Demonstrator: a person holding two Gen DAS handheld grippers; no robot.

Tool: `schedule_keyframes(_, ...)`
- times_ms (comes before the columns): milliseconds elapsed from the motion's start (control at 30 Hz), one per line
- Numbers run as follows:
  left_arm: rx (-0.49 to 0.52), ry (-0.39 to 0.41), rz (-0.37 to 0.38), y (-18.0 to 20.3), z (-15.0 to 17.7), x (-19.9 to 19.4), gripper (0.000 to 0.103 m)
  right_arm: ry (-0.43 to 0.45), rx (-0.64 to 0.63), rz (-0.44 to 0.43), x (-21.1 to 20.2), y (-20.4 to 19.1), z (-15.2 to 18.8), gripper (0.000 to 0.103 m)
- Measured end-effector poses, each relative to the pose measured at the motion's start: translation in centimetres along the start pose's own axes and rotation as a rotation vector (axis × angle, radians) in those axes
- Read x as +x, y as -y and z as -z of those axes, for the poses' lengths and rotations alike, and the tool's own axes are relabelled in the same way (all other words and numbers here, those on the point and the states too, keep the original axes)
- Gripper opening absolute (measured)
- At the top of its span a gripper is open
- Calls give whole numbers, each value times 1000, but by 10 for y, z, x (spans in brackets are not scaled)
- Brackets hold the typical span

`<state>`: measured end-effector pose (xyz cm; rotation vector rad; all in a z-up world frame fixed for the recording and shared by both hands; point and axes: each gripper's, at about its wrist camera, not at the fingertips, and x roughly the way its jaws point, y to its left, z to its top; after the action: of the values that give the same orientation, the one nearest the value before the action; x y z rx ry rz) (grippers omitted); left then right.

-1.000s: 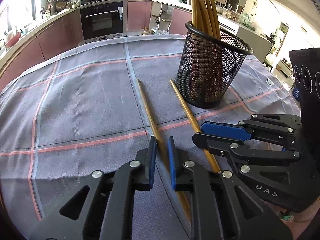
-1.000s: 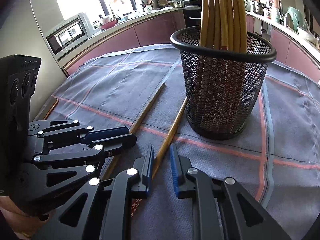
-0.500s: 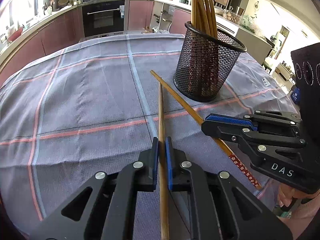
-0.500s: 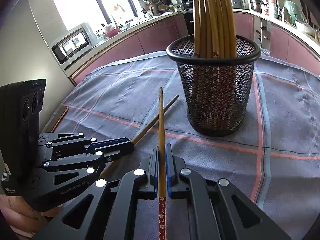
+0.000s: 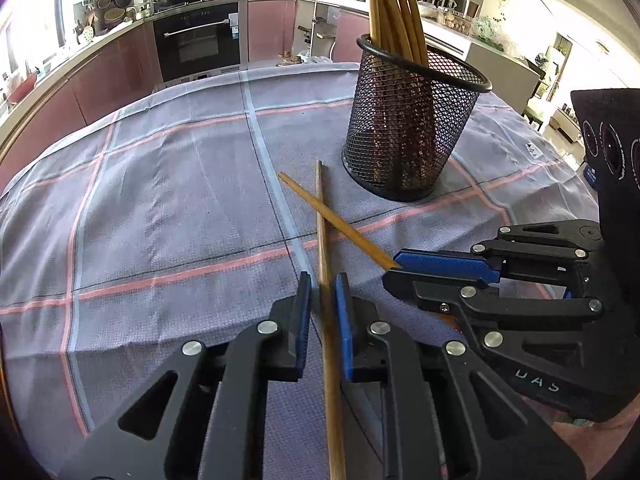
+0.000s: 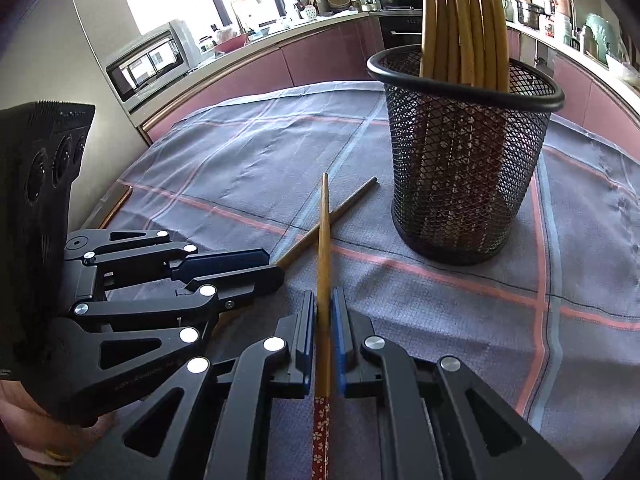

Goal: Organize utensils
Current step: 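Lift both chopsticks upright with both grippers toward the mesh holder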

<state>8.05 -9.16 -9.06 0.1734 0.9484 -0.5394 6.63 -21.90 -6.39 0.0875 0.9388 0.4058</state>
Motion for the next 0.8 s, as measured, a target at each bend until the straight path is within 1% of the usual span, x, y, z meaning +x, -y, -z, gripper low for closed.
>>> schedule_keyframes(67, -3, 4, -6, 1, -1, 1, 13, 6, 2, 4, 1, 0, 0, 7)
schedule_keyframes(133, -8, 7, -9, 1, -1, 1, 8, 8, -1, 10, 1, -1, 0, 6)
schedule_keyframes(333, -28, 18, -5, 1, -1, -4, 8, 34, 11, -11, -8, 3, 1, 6)
schedule_keyframes(633, -58, 79, 38, 0, -2, -31, 8, 104, 1, -34, -33, 1, -3, 6)
schedule_keyframes(800, -81, 111, 75, -2, -4, -47, 8, 142, 1, -50, -47, 1, -5, 6)
